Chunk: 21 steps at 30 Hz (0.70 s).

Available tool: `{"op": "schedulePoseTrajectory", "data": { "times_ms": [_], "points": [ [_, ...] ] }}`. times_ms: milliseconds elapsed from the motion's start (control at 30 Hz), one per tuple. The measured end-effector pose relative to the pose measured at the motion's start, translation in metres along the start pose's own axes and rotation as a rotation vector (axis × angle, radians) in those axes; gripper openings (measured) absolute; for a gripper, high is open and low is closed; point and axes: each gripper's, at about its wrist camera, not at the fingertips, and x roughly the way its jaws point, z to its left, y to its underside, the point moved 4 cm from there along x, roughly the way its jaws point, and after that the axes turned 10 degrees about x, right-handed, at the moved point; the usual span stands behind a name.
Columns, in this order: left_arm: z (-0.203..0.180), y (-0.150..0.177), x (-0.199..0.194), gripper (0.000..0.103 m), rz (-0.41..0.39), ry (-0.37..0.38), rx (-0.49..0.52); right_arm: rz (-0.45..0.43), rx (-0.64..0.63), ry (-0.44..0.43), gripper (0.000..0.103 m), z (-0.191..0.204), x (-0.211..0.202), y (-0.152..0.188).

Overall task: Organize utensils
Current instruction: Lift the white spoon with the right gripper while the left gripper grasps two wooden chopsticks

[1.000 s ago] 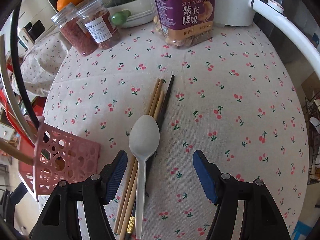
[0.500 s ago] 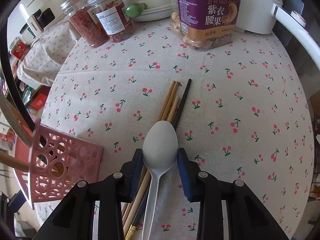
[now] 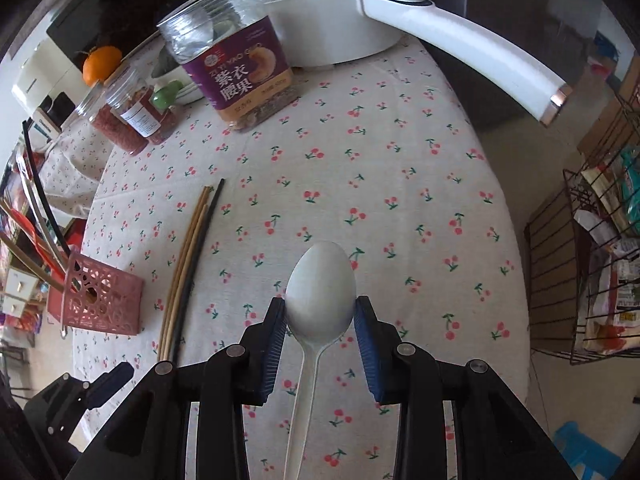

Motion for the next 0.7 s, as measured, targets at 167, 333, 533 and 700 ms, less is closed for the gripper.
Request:
{"op": "schedulePoseTrajectory", "data": {
  "times_ms": [167, 333, 533, 700],
  "points": [
    [0.0, -0.046, 0.034, 0.021, 0.027, -0.025, -0.071, 0.024, 0.054, -0.027, 0.035, -0.029, -0.003, 0.003],
    [0.022, -0.081, 0.056, 0.014, 0.044, -0.195, -0.122, 0.014, 0.07, -0.047, 0.035, -0.043, -0.01, 0.001],
    [0.046, -0.086, 0.076, 0.013, 0.103, -0.341, -0.136, 0.018, 0.086, -0.069, 0.035, -0.049, -0.012, -0.002],
    [0.055, -0.08, 0.089, 0.008, 0.144, -0.327, -0.155, 0.013, 0.082, -0.08, 0.035, -0.047, -0.015, -0.002]
  ]
}}
